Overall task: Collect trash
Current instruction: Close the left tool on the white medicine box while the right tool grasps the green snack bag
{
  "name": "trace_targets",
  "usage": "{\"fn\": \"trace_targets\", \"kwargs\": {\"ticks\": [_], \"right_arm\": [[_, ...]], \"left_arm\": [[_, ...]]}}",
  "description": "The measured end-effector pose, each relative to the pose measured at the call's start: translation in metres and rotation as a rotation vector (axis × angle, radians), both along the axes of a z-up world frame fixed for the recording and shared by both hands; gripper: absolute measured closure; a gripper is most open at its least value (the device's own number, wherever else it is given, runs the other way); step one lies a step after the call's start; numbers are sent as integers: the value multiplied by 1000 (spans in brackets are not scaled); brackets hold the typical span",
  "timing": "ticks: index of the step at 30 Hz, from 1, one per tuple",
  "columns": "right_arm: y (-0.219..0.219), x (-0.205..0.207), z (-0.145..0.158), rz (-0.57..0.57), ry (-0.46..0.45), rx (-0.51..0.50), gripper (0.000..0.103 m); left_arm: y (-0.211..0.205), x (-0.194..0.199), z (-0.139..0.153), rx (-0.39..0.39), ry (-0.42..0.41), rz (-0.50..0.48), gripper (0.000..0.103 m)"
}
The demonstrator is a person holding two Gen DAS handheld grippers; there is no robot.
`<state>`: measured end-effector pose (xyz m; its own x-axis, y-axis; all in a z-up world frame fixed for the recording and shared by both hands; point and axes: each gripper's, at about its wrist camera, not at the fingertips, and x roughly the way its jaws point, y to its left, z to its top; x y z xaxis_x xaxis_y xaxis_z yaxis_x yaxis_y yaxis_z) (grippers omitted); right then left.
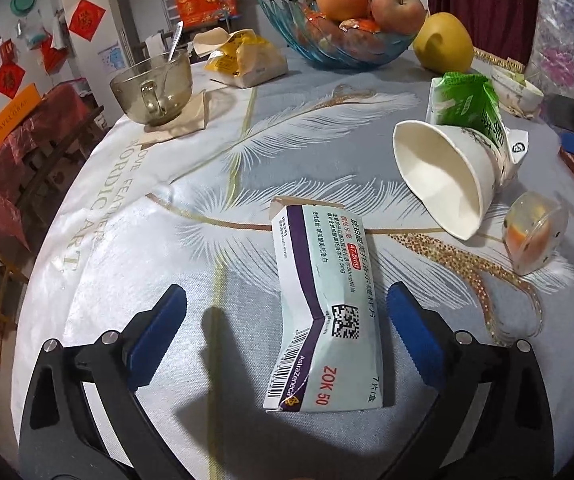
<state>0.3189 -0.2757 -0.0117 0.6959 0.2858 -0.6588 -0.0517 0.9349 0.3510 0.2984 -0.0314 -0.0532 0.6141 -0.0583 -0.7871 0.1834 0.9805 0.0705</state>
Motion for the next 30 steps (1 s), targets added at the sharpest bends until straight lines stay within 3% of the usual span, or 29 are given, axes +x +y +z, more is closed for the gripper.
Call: {"fn": "trace_targets", "kwargs": {"ticks": [10,12,14,16,30], "right_arm": [[-2,58,-45,18,135,173,11],[-1,63,-50,28,147,188,15],[1,68,-56,58,172,226,34],[2,69,-60,79,186,262,37],[-3,10,6,72,-108,231,38]], "left_arm": [[1,1,1,-35,3,-16,7],[0,0,1,-34,2,-19,7],[0,0,1,-36,1,-26,7],[0,0,1,-37,0,-29,7],[-1,0,1,-43,-4,-39,7]]}}
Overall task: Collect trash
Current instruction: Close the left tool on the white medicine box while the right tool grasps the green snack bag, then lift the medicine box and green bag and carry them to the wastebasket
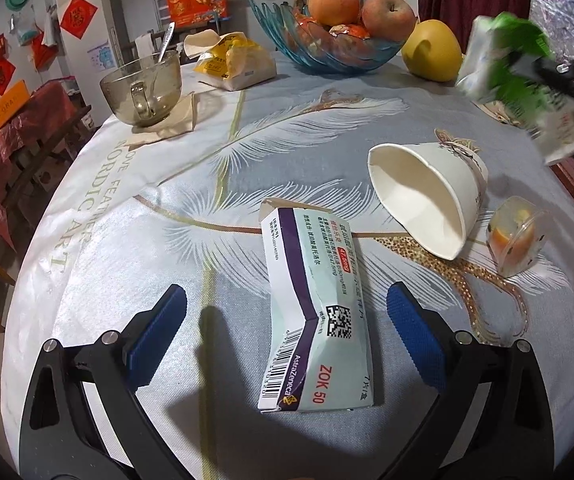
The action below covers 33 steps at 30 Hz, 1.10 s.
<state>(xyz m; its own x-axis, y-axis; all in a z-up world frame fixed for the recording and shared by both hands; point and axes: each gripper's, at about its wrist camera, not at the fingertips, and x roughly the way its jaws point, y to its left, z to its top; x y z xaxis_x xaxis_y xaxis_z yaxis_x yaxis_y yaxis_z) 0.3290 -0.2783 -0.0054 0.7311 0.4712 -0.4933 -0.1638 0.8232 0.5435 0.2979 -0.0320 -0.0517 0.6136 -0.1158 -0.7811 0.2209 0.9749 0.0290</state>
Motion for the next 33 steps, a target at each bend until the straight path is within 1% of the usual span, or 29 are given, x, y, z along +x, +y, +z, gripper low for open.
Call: {"fn": "trace_targets", "kwargs": {"ticks": [2,4,5,6,7,8,9,11,15,17,23,26,27,31,33], "right_arm": [[-1,-7,2,-1,-16,14,38],[1,-11,3,1,-25,6,38],[-2,-14,3,3,-27,4,38],[-1,-14,3,7,-26,2,38],[-1,-13,2,11,-23,2,38],[-2,-14,1,16,-18,2,38],[-2,-15,0,17,-16,-1,38],[-1,-14,-1,14,-11,-13,38],[-1,-18,0,8,-15,-19,38],[0,-18,0,9,-13,-18,38],[3,-29,1,13,-16,-19,38],[4,-46,2,-4,-31,-28,38],[4,-49,2,-8,-34,-34,38],[9,-88,5,-9,-57,-48,38],[11,-105,8,-14,-67,-45,38]], "left_arm": [[-2,-1,0,3,-4,-9,7],[-3,-2,1,-3,-10,-24,12],[-3,-3,2,-6,-9,-30,19],[-4,-3,2,-10,-5,-37,28],[-3,-2,1,-17,2,-41,33],[-3,-1,0,-26,10,-44,44],[-1,0,-1,-42,20,-46,51],[3,0,1,-72,15,-45,58],[8,-8,9,-128,-37,-52,58],[6,-11,11,-123,-56,-58,58],[7,-14,15,-123,-70,-52,58],[9,-19,17,-129,-79,-43,58],[11,-23,19,-142,-84,-39,58],[20,-44,28,-178,-117,-23,58],[25,-57,32,-183,-127,-8,58]]}}
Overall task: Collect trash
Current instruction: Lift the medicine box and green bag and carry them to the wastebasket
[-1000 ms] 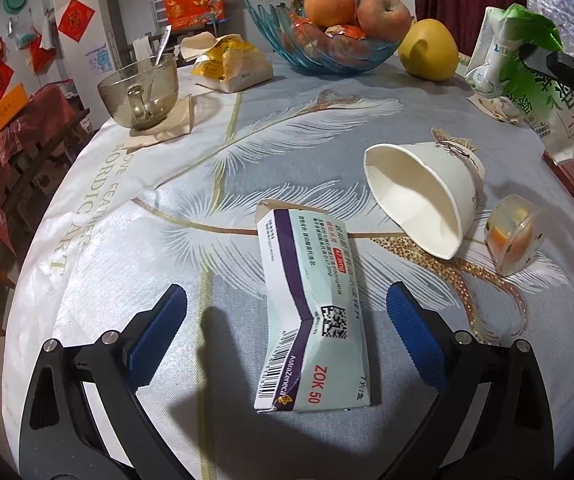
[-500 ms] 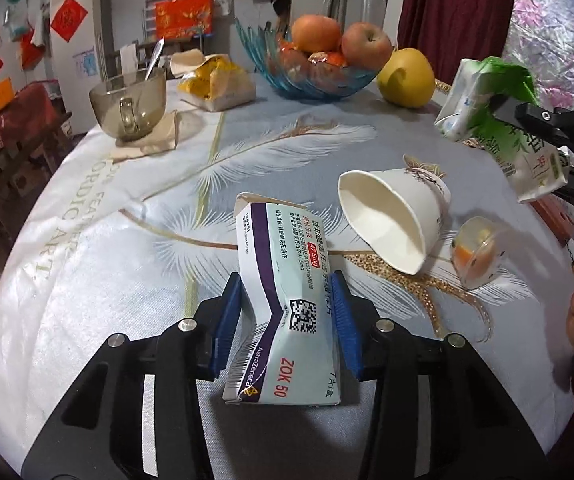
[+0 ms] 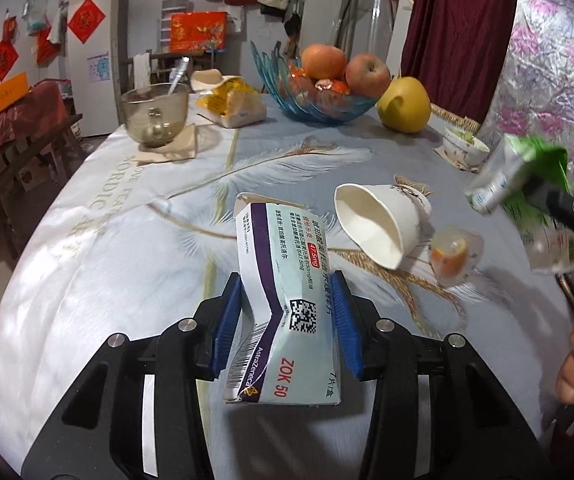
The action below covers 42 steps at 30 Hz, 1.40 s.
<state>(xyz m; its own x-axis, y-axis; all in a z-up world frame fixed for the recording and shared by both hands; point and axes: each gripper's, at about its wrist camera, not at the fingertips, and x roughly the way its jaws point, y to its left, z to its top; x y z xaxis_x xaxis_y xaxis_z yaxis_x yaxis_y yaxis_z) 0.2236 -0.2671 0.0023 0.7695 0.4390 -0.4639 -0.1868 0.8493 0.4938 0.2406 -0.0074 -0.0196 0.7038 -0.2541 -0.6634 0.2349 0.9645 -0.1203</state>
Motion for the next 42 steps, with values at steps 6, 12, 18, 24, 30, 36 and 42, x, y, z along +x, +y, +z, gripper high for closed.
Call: {"fn": "trace_targets", "kwargs": {"ticks": [6,12,18,24,30,36,42], "right_arm": [[7,-41,11,-4,-29,36,38],[18,-77,21,25,-50,76,38],[28,-108,32,50,-69,98,38],[40,-140,45,82,-98,101,38],[55,-171,57,122,-125,90,38],[75,-200,70,173,-139,90,38],[104,-224,80,244,-148,71,38]], "left_arm": [[18,-45,24,-32,-46,37,58],[35,-87,40,-37,-83,79,58],[52,-123,54,-50,-123,108,58],[72,-160,68,-61,-161,146,58],[96,-200,77,-61,-191,187,58],[128,-242,76,-52,-195,241,58],[169,-285,64,-18,-176,319,58]]}}
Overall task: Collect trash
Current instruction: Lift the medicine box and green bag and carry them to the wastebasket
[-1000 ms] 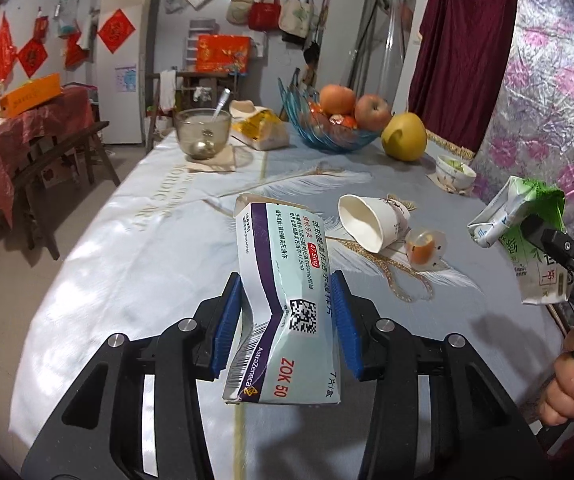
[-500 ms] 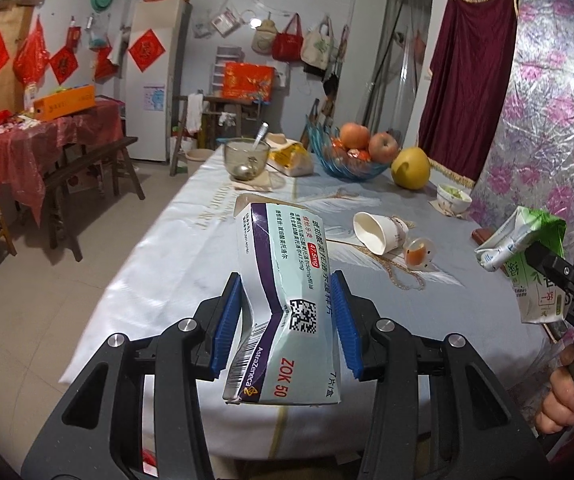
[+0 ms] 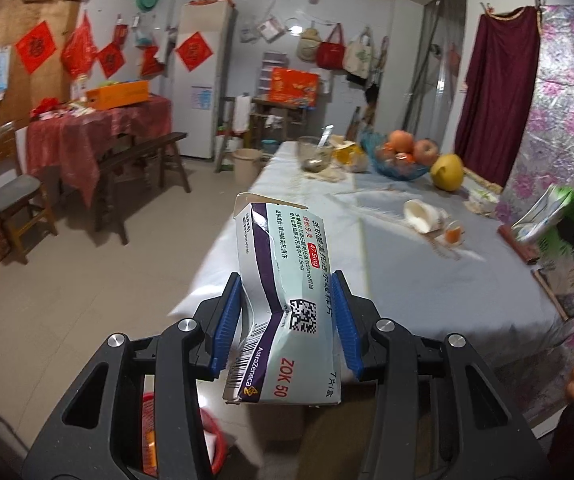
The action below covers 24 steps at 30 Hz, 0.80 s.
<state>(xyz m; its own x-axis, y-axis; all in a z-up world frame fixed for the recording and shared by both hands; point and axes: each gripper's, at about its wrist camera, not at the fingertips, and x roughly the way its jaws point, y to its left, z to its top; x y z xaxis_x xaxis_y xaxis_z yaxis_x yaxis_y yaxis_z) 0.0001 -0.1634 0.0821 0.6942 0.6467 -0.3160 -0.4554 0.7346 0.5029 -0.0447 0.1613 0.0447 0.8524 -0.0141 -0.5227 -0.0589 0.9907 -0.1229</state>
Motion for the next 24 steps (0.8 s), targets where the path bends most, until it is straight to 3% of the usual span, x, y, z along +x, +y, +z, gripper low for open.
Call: {"fn": "trace_targets", "kwargs": {"ticks": [5,11,17,24], "right_arm": [[29,-13,5,57,-2,-30,38],[67,-24,5,128,13,-69,38],[105,-30,-3,197,52,-119,38],[140,-30,-19,251,110,-167,38]], "left_arm": [[31,-27,-19,34,37,62,58],[72,-48,-59,23,139,118,58],[114,-55,-116,-82,286,144,58],[132,-52,-177,-118,401,151,58]]}}
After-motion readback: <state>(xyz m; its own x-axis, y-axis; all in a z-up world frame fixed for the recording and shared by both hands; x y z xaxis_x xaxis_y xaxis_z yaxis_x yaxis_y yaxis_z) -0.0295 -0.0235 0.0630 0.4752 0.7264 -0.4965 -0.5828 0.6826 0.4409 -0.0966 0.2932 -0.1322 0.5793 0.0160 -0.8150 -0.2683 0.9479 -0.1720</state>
